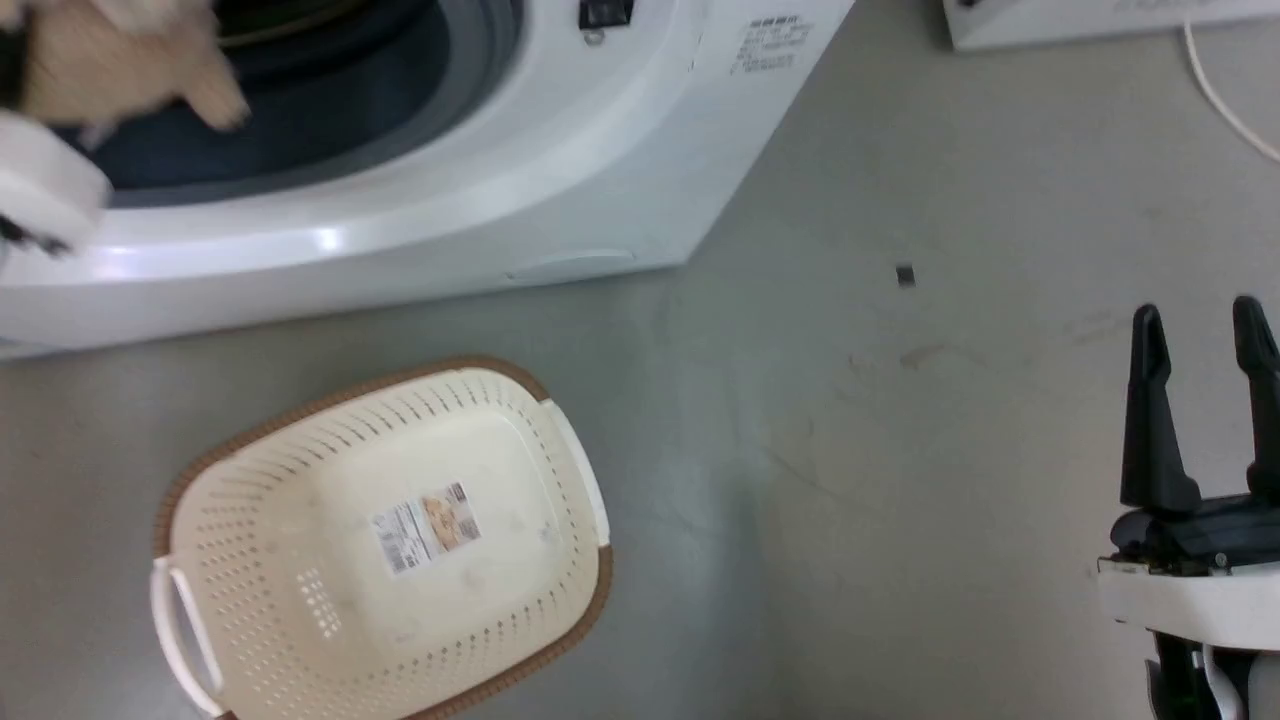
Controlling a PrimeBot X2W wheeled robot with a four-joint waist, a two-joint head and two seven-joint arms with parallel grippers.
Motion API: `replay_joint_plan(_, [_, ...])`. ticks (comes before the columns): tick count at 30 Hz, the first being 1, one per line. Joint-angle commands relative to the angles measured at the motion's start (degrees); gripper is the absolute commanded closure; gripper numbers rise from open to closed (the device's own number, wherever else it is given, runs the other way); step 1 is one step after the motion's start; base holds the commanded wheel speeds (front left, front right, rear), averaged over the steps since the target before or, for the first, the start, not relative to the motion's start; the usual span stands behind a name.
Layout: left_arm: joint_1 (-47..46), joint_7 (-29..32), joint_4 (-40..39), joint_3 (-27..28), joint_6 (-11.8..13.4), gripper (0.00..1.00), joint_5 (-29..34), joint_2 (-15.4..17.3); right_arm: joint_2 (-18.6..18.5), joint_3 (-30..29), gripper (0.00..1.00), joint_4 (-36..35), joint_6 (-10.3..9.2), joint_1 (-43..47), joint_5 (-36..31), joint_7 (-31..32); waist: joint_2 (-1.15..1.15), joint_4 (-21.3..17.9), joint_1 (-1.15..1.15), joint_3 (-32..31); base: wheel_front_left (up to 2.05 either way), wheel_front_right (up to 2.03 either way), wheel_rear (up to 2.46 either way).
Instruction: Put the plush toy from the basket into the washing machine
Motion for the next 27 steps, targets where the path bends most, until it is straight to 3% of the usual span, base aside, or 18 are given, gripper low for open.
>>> replay_joint_plan(1, [-3.82,0.33,1.57,-0.72,-0.40,1.00,0.87,1.06,-0.03,0.13,0.00,-0.50,-0.05,-1.21,0.60,-0.25,0.00,-2.15,-0.01,4.47,0.00,0.00,0.00])
replay_joint_plan(10, [-21.53,3.54,16.05,-11.19,-1.81,1.00,2.99,2.79,-0.03,0.97,0.00,-1.17,-0.05,-2.38,1.17,-0.25,0.00,-3.63,-0.01,10.41,0.00,0.00,0.00])
replay_joint_plan(20, [-37.76,8.23,27.72,-31.84,-1.86,1.00,-3.36,5.34,-0.03,1.35,0.00,-2.44,-0.05,-3.04,1.26,-0.25,0.00,-4.02,-0.01,14.81,0.00,0.00,0.00])
replay_joint_plan(24, [-42.36,8.10,31.99,-35.19,-1.86,1.00,-7.78,4.43,-0.03,1.72,0.00,-2.54,-0.05,-3.67,1.34,-0.25,0.00,-4.00,-0.01,15.82,0.00,0.00,0.00])
replay_joint_plan(27, [-43.99,7.95,33.98,-40.68,-1.86,1.00,-8.57,3.76,-0.03,1.58,0.00,-2.55,-0.05,-3.97,1.47,-0.25,0.00,-3.82,-0.01,16.19,0.00,0.00,0.00])
